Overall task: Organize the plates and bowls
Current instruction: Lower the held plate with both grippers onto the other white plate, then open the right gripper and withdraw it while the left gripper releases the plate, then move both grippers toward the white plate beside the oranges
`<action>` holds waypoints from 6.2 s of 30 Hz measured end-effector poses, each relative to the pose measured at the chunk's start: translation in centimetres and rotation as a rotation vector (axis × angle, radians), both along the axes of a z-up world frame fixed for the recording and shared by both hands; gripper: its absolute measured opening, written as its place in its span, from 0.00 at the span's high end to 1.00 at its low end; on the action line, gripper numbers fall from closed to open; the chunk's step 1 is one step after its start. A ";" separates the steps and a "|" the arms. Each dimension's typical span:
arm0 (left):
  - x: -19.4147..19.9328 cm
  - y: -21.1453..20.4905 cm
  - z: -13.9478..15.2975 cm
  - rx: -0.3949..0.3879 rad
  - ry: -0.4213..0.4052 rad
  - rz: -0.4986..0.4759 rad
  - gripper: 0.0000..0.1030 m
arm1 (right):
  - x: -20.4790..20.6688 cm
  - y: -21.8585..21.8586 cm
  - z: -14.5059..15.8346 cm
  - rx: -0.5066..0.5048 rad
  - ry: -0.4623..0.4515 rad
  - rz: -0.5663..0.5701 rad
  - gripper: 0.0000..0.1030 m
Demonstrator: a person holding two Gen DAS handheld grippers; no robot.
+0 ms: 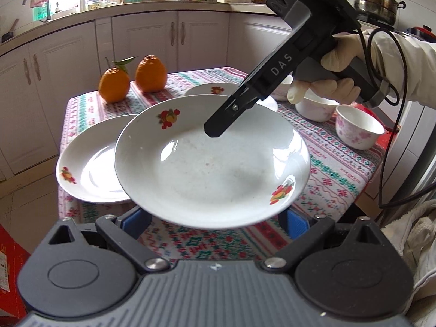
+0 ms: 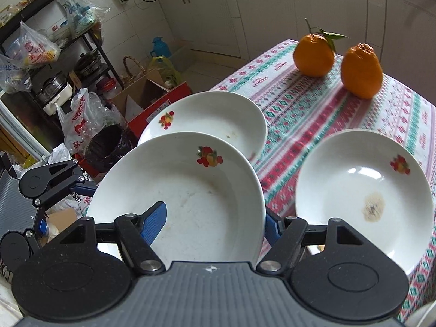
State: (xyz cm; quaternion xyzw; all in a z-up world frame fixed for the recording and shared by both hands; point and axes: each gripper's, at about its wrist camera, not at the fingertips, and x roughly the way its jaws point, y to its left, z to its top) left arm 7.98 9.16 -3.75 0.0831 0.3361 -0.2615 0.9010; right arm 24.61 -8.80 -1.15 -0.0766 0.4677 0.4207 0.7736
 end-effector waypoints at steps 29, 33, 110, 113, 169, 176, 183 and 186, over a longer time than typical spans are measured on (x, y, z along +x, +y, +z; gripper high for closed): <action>5.0 4.5 -0.2 -0.013 0.027 0.085 0.04 | 6.1 5.5 -1.9 0.010 0.018 0.020 0.25; 5.5 4.7 -0.5 -0.019 0.037 0.085 0.04 | 6.5 5.5 -2.0 0.010 0.018 0.016 0.25; 6.9 5.2 -1.7 0.080 0.002 0.142 0.01 | 4.3 4.9 -1.7 -0.060 -0.021 -0.047 0.20; 7.0 5.3 -1.7 0.081 0.002 0.140 0.00 | 3.8 4.7 -1.7 -0.058 -0.038 -0.043 0.19; 11.2 -6.2 4.5 0.101 -0.126 0.007 0.01 | -5.3 -7.4 -7.6 -0.159 -0.277 -0.588 0.00; 16.1 -9.5 3.8 0.152 -0.116 -0.078 0.01 | -4.0 -7.6 -7.7 -0.152 -0.287 -0.589 0.00; 21.4 -12.2 1.7 0.159 -0.040 -0.150 0.01 | -3.2 -8.1 -7.9 -0.150 -0.299 -0.609 0.00; 23.6 -13.4 0.6 0.167 0.014 -0.179 0.01 | -2.9 -8.1 -7.8 -0.154 -0.297 -0.614 0.00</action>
